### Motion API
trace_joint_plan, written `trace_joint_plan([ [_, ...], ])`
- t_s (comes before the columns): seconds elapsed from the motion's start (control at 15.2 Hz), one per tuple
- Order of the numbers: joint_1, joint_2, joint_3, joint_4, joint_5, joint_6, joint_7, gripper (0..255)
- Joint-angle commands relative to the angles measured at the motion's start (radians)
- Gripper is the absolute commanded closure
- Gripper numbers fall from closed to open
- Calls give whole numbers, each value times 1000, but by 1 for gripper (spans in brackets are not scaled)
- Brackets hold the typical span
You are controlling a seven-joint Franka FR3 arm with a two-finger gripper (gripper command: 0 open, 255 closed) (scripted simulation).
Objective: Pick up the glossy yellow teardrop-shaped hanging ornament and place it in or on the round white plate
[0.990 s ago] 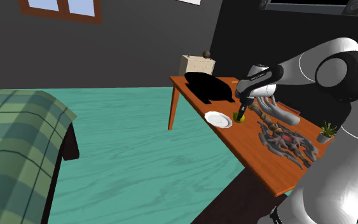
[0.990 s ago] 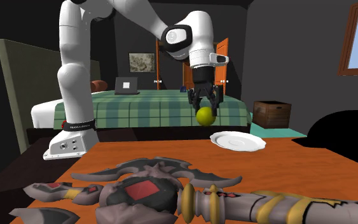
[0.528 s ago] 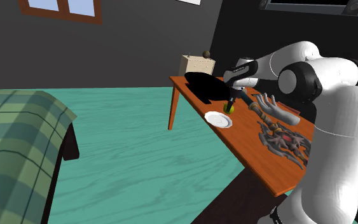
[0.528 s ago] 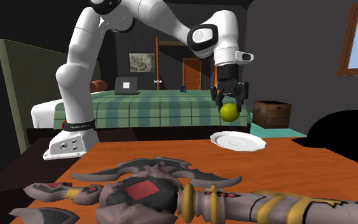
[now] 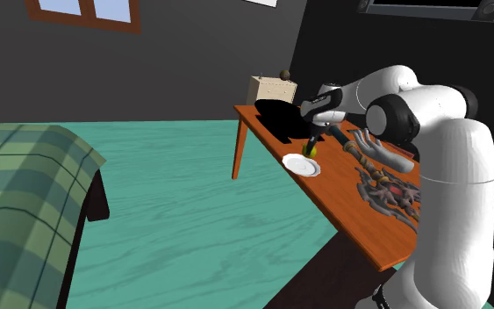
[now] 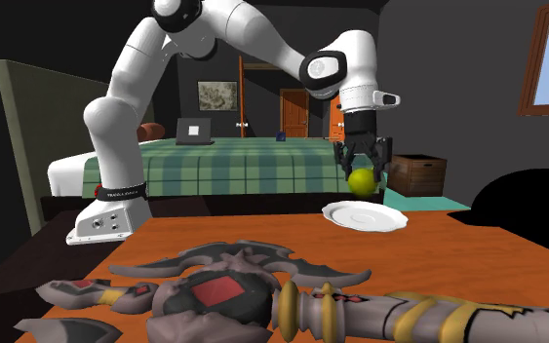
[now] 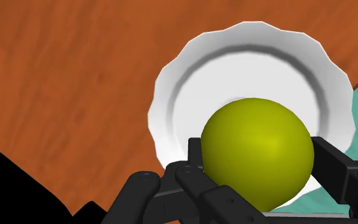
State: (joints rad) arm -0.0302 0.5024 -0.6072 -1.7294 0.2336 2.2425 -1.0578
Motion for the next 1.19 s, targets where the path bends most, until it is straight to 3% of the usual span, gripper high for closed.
trace_joint_plan([
  [0.0, -4, 13, 6, -8, 9, 20, -4, 255],
  [0.59, -26, 81, 39, -35, 52, 109, -24, 255],
  [1.06, -26, 81, 39, -35, 52, 109, -24, 255],
  [1.12, -26, 81, 39, -35, 52, 109, -24, 0],
])
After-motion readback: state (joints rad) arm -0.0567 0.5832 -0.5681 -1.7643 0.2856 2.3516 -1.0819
